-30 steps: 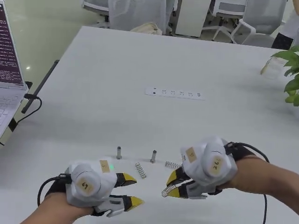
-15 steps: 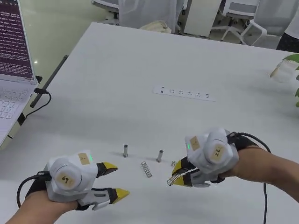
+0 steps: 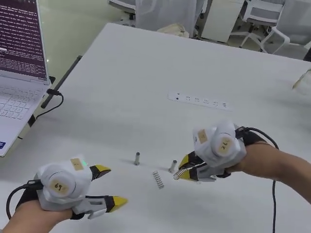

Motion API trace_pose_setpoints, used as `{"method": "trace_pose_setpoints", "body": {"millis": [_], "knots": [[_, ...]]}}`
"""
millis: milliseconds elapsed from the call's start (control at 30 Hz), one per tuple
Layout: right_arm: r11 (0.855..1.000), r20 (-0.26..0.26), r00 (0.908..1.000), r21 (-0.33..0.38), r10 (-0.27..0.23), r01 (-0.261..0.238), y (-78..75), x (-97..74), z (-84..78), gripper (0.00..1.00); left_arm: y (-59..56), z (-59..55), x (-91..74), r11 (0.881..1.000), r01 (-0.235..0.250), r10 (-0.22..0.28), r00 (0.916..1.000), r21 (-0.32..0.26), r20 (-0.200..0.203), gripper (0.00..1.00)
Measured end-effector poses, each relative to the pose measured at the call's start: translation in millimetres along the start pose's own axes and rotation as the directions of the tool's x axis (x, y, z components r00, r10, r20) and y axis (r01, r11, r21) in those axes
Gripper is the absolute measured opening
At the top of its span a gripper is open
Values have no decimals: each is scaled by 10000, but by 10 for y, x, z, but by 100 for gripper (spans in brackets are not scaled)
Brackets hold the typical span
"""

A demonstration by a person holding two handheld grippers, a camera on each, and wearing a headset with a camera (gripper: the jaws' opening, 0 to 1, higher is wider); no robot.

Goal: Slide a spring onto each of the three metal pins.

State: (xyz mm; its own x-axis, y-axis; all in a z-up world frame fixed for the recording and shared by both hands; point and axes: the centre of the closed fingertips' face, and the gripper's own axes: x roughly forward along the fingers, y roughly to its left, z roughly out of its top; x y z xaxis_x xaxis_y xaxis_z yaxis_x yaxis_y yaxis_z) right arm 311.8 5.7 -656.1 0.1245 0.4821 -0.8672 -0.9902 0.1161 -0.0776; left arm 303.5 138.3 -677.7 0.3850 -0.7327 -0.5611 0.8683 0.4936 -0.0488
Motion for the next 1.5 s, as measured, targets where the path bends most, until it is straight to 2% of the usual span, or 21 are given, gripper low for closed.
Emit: {"method": "trace_pose_setpoints", "body": {"millis": [500, 933, 1133, 1500], "knots": [[9998, -4, 10000, -195, -18, 18, -362, 169, 197, 8, 194, -44, -124, 9952, -625, 643, 9977, -747, 214, 58], [9992, -174, 9996, -341, 215, -221, -599, 394, 343, 8, 212, -120, -189, 9922, -692, 713, 9973, -1041, 165, 58], [9988, -119, 9993, -329, 364, -368, -713, 554, 385, 8, 217, -135, -193, 9916, -700, 719, 9973, -1091, 136, 58], [9977, -107, 9984, -370, 556, -559, -776, 756, 454, 8, 256, -151, -213, 9900, -817, 829, 9965, -1154, 52, 57]]}}
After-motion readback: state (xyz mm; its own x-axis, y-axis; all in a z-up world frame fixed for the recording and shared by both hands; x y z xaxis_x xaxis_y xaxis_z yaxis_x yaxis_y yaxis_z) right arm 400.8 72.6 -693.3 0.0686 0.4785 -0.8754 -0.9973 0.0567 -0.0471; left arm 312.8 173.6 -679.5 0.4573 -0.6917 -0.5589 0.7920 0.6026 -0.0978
